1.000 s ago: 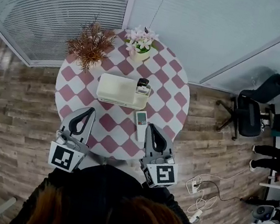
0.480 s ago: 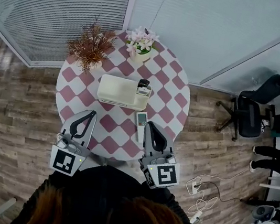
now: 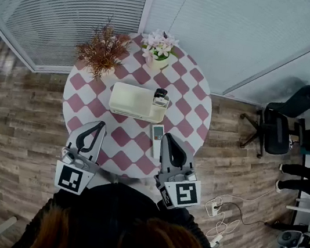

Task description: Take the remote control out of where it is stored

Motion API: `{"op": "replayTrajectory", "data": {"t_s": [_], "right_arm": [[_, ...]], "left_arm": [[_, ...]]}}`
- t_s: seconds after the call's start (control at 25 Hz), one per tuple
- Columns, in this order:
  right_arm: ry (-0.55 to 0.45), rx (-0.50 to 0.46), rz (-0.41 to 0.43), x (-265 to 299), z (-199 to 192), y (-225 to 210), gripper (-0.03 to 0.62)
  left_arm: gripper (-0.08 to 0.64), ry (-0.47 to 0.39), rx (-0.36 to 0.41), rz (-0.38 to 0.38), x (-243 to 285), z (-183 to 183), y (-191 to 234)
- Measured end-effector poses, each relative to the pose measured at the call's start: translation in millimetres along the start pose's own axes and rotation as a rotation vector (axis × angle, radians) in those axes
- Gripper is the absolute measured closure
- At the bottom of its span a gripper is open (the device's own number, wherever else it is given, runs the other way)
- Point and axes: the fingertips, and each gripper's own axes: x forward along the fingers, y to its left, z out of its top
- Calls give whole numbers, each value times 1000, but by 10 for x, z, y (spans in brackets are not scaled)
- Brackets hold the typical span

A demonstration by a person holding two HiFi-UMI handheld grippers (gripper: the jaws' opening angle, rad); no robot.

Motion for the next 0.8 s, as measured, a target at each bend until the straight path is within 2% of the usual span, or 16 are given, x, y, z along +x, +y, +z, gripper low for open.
{"op": "replayTrajectory", "data": {"t_s": [0.24,0.48,0.8], "right_arm": [[-22,-11,19,70,-11,-7,577],[52,0,-52,327,-237,-243,577],[115,9,-87,726,-482,-421,577]], "left_arm": [[554,5,-4,3,-1,-32,6],[554,17,0,11,-15,-50,21],[554,17,12,36,-57,-50,82]]}}
